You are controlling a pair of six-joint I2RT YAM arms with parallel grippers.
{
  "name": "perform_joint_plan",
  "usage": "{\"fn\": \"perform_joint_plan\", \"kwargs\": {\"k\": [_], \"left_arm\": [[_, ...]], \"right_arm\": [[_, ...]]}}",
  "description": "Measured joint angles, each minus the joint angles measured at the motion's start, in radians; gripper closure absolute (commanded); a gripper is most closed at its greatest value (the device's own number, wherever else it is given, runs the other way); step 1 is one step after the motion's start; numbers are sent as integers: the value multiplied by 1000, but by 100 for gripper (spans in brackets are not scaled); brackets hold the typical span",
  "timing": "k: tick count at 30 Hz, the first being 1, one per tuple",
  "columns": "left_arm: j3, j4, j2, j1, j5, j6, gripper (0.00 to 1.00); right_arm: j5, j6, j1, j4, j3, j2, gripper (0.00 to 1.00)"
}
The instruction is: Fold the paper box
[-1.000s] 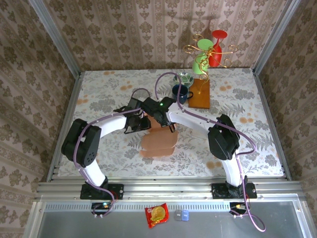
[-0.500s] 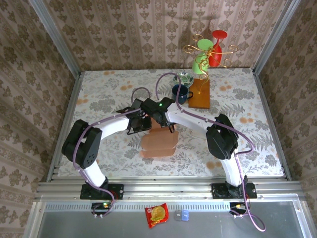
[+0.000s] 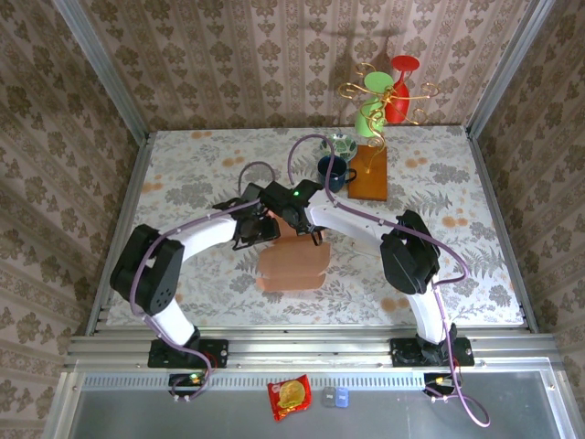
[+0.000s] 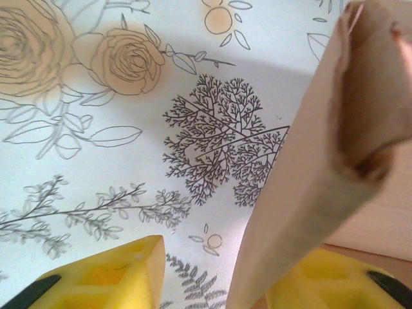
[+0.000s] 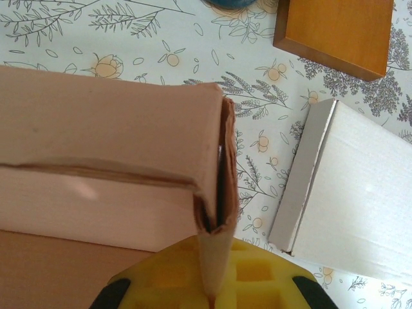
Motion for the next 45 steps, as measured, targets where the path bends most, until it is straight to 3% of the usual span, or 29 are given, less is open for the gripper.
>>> {"fn": "perform_joint_plan", "kwargs": {"k": [14, 23, 33, 45], "left_arm": [[14, -15, -43, 98, 93, 76, 55], [72, 4, 20, 98, 125, 109, 57], [82, 56, 61, 85, 155, 109, 72], [89, 76, 79, 45, 139, 94, 98]], "right_arm": [[-1, 0, 0, -16, 0, 0, 100], [0, 0, -5, -20, 0, 0, 100], [-1, -1, -8, -23, 0, 0, 100], [-1, -1, -8, -22, 0, 0, 100]]}}
